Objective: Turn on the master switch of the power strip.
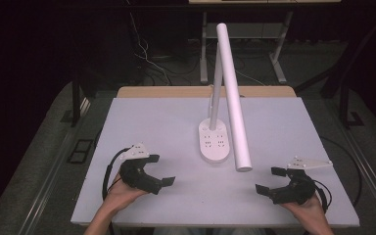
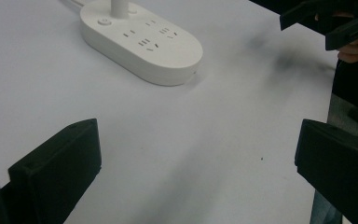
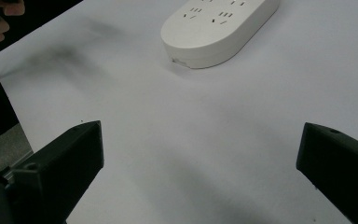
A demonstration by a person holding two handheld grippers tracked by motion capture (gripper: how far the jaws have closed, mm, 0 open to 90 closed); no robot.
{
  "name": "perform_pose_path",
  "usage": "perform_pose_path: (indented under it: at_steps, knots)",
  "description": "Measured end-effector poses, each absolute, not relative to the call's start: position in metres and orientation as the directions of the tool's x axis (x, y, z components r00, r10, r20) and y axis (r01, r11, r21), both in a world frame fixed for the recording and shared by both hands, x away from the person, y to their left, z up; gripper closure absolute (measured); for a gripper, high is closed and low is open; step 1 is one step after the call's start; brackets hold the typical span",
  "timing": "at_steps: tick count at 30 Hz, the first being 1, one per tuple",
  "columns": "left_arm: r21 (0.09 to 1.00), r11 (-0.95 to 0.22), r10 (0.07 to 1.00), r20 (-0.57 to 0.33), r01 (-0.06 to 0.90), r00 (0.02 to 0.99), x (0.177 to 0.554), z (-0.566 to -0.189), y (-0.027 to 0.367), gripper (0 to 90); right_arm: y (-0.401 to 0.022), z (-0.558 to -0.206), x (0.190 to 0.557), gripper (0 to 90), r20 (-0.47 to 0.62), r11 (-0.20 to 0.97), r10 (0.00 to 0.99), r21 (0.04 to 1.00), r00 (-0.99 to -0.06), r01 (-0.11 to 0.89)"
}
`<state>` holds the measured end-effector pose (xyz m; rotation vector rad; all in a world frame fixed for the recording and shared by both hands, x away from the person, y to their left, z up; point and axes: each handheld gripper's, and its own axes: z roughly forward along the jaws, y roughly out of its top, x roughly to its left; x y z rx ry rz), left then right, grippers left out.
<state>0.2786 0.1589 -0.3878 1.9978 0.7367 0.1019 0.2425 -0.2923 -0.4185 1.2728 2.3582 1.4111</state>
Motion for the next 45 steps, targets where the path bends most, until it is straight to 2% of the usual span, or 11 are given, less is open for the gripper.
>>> perform_pose_path:
  at_steps: [45]
  knots:
    - [0.792,-0.449,0.49,-0.167,0.413,0.855,0.343,-0.347,0.128,0.0,-0.296,-0.418,0.242,0.1,0.298,0.198,0.714,0.782,-0.634,0.591]
